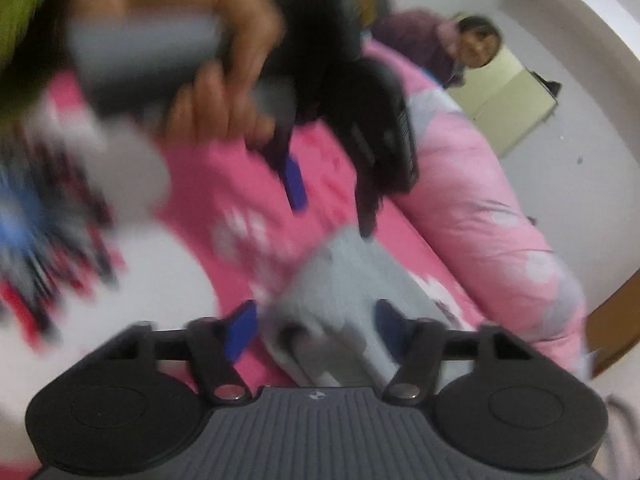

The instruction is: Fold clothes

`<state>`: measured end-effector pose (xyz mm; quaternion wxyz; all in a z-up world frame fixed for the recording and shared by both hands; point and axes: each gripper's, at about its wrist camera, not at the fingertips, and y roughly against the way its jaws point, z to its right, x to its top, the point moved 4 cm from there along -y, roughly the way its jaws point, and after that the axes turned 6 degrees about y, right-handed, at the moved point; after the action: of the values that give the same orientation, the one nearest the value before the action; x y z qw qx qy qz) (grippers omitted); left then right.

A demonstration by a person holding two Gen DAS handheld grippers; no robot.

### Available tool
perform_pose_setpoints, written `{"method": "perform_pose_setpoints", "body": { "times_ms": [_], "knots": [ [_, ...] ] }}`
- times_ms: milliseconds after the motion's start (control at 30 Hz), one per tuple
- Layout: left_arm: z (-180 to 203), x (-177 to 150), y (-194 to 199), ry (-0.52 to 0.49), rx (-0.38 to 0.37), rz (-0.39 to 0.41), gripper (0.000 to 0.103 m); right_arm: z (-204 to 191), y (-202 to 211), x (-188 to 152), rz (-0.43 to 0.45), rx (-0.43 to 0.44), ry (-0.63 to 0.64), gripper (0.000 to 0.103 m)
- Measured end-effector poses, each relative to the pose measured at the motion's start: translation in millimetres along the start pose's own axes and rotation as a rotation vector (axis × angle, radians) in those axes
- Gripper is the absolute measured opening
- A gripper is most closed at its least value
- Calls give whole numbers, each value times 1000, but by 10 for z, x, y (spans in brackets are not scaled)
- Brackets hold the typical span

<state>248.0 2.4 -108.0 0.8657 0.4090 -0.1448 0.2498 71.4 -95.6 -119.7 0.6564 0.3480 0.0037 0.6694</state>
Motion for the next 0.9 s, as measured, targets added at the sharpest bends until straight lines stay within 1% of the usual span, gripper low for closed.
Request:
{"method": "perform_pose_setpoints", "body": {
  "times_ms": [133, 167, 200, 233, 267, 300, 367, 400, 500, 567, 633, 700, 767, 833, 867, 900],
  "knots": [
    [24, 46, -254, -5, 2, -40, 62, 5, -89, -55, 2, -2, 8, 54],
    [18, 60, -316, 2, 5, -40, 58, -23, -129, -44, 2, -12, 31, 52],
    [11, 74, -377, 10, 9, -40, 48, -51, -170, -34, 2, -23, 55, 47],
    [-9, 82, -409, 35, 8, -36, 40, -71, -171, -24, -4, -32, 68, 33],
    [-30, 89, -439, 61, 7, -31, 26, -65, -214, -16, -23, -35, 56, 22],
    [-52, 97, -469, 86, 6, -27, 17, -20, -258, -8, -59, -29, 4, 12],
    [-44, 118, -442, 126, -3, -12, 9, 112, -266, 31, -80, -9, -104, 10],
    [-17, 132, -398, 122, -12, 5, 8, 178, -270, 50, -90, 1, -158, 10],
    [50, 210, -150, 108, -69, 52, 7, 307, -191, 206, -85, -12, -229, 10],
    [24, 276, 45, 108, -113, 59, 6, 345, -94, 310, -80, 3, -266, 10],
    [-47, 323, 229, 101, -128, 67, 4, 336, -16, 420, -80, 6, -276, 10],
    [-198, 362, 444, 97, -116, 83, 4, 276, 120, 555, -57, 36, -305, 10],
    [-435, 397, 725, 98, -95, 107, 4, 196, 164, 775, -5, 92, -332, 10],
    [-676, 441, 995, 103, -57, 141, 2, 54, 240, 1046, 53, 142, -322, 10],
    [-820, 471, 1158, 105, -20, 176, 0, -27, 250, 1180, 78, 171, -322, 10],
    [-967, 503, 1325, 107, 18, 213, 0, -108, 260, 1314, 103, 200, -322, 10]
  ]
}}
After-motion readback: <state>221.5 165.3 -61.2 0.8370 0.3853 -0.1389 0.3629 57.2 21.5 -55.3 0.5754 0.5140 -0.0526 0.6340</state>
